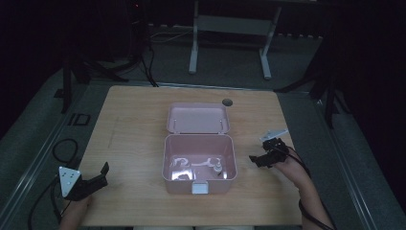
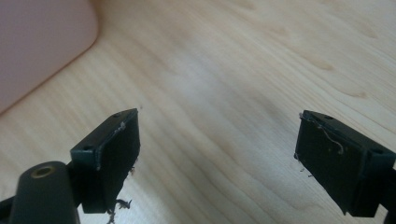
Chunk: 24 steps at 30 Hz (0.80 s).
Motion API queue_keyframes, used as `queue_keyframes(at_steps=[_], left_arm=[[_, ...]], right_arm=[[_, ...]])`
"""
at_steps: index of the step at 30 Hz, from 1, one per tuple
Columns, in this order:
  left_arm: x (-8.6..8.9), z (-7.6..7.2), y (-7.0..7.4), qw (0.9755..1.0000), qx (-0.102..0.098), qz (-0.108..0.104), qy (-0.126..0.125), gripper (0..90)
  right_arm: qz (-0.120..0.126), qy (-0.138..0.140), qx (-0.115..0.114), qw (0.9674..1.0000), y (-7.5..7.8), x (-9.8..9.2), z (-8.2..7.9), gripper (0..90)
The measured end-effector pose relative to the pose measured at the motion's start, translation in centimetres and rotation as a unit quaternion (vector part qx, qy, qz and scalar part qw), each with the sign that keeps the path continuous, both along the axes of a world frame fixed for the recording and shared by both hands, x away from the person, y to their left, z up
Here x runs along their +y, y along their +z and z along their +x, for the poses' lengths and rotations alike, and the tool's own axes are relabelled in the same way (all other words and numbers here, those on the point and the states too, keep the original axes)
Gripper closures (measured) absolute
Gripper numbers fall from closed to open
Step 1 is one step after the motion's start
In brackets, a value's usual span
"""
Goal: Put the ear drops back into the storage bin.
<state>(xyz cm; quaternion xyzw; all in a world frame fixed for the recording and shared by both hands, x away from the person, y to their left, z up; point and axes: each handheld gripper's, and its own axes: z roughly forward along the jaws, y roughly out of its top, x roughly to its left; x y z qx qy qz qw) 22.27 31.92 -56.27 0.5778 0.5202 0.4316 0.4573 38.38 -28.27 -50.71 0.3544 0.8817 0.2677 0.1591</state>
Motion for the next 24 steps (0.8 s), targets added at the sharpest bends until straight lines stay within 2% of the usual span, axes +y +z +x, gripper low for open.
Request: queue_keyframes(at_steps=[2,3,5,6,7,8,12,15,16,17,18,19,21,23,24], left_arm=[[0.0,0.0,0.0,1.0000,0.000,0.000,0.000,0.4],[0.0,0.0,0.0,1.0000,0.000,0.000,0.000,0.4],[0.0,0.0,0.0,1.0000,0.000,0.000,0.000,0.3],[0.0,0.0,0.0,1.0000,0.000,0.000,0.000,0.4],[0.0,0.0,0.0,1.0000,0.000,0.000,0.000,0.4],[0.0,0.0,0.0,1.0000,0.000,0.000,0.000,0.4],[0.0,0.0,0.0,1.0000,0.000,0.000,0.000,0.4],[0.0,0.0,0.0,1.0000,0.000,0.000,0.000,0.4],[0.0,0.0,0.0,1.0000,0.000,0.000,0.000,0.4],[0.0,0.0,0.0,1.0000,0.000,0.000,0.000,0.3],[0.0,0.0,0.0,1.0000,0.000,0.000,0.000,0.3],[0.0,0.0,0.0,1.0000,0.000,0.000,0.000,0.4],[0.0,0.0,0.0,1.0000,0.000,0.000,-0.001,0.4],[0.0,0.0,0.0,1.0000,0.000,0.000,0.000,0.3],[0.0,0.0,0.0,1.0000,0.000,0.000,-0.001,0.3]], right_arm=[[0.013,-0.020,-0.013,0.9996,-0.3,-0.5,-0.2,13.7],[0.025,-0.047,-0.027,0.9982,-0.7,-1.1,-0.3,13.7],[0.040,-0.076,-0.042,0.9954,-1.0,-1.5,-0.6,13.7],[0.040,-0.076,-0.042,0.9954,-1.0,-1.5,-0.6,13.7],[0.050,-0.088,-0.046,0.9938,-1.2,-1.7,-0.7,13.7],[0.063,-0.108,-0.058,0.9904,-1.5,-2.0,-1.0,13.7],[0.057,-0.129,-0.064,0.9880,-2.1,-2.2,-1.3,13.7],[0.067,-0.148,-0.073,0.9840,-2.6,-2.5,-1.9,13.6],[0.067,-0.148,-0.073,0.9840,-2.6,-2.5,-1.9,13.6],[0.075,-0.160,-0.085,0.9807,-2.7,-2.7,-2.3,13.7],[0.075,-0.160,-0.085,0.9807,-2.7,-2.7,-2.3,13.7],[0.088,-0.172,-0.092,0.9769,-2.8,-2.8,-2.7,13.7],[0.090,-0.184,-0.110,0.9726,-2.8,-3.0,-3.2,13.7],[0.097,-0.195,-0.117,0.9691,-2.9,-3.2,-3.6,13.7],[0.098,-0.203,-0.128,0.9660,-3.0,-3.4,-3.8,13.7]])
